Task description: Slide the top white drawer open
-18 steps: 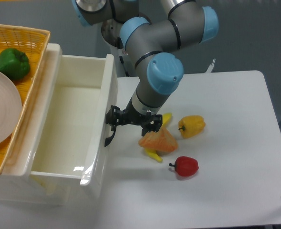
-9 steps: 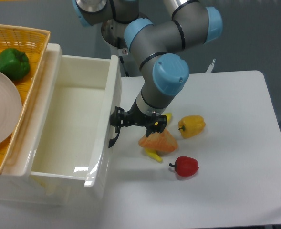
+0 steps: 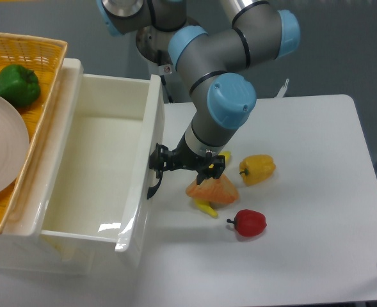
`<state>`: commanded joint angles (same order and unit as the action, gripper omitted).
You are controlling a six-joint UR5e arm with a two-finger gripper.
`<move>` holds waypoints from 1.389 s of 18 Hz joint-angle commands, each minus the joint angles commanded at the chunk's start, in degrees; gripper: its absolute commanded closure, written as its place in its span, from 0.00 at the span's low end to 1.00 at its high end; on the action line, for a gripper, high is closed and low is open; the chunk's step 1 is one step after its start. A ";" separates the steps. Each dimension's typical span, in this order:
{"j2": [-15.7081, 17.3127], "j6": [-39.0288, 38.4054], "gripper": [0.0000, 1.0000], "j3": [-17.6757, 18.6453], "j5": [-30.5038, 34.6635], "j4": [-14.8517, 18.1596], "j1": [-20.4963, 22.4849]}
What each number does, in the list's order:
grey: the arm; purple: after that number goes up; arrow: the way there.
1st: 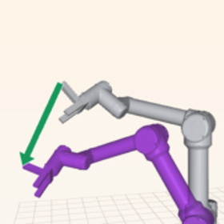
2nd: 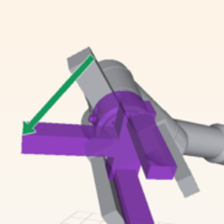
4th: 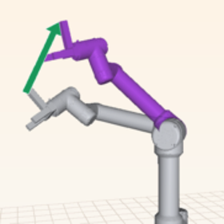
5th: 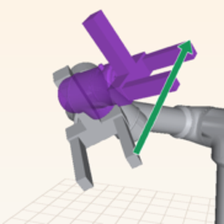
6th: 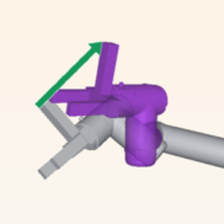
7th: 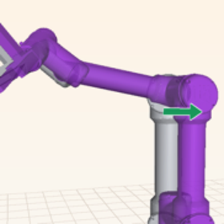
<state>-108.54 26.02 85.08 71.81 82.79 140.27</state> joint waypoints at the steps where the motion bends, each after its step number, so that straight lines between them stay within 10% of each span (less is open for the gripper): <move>1: 0.00 0.00 0.00 0.00 0.00 0.00 0.00; 25: 0.62 0.00 0.00 0.18 -2.20 1.23 0.62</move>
<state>-107.93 26.02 85.25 69.61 84.02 140.89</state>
